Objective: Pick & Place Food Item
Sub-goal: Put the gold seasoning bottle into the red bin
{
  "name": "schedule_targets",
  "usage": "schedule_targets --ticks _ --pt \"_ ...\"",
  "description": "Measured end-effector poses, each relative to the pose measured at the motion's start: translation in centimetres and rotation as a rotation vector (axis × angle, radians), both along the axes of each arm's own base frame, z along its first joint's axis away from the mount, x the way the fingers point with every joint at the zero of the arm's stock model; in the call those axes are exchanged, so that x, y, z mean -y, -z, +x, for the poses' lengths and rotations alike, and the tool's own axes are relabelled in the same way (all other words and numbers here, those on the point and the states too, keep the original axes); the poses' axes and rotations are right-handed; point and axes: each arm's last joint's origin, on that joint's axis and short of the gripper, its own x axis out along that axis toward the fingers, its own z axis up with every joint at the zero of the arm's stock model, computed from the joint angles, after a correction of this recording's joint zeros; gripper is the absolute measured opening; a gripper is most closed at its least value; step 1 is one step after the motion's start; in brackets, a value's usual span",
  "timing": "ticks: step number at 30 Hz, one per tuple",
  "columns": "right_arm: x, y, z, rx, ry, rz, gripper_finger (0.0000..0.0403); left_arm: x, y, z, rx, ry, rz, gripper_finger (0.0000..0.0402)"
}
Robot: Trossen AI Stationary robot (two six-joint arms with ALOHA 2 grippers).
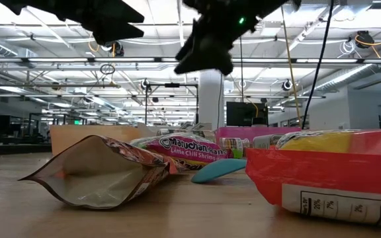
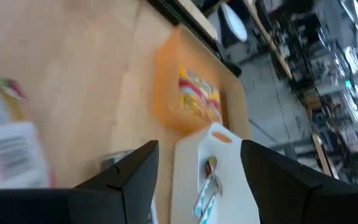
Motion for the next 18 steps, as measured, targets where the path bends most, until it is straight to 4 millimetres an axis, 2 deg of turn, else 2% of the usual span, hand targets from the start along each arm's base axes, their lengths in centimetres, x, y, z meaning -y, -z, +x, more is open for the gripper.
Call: schedule_targets --ticks 5,10,14,18 --pt "-1.5 -2.1 -1.4 0.036 -0.032 -0.001 0.0222 0.0 0.3 -0.1 -0.024 -0.003 -0.024 0.0271" --pt "-2.1 -3.0 -3.0 -0.003 0.029 -0.056 0.0218 0.0 0.3 -0.1 -0.024 -0.004 -0.026 0.0271" --pt "-1.8 -2.8 -4.8 0.003 0.117 -0.062 0.0218 0.0 0.3 -0.1 -0.024 -0.004 -0.026 0.0271" --pt "-1.1 -1.3 -7.1 -0.002 0.154 -0.036 0.0219 0.0 0.3 -0.1 -0.024 -0.003 -0.026 0.0271"
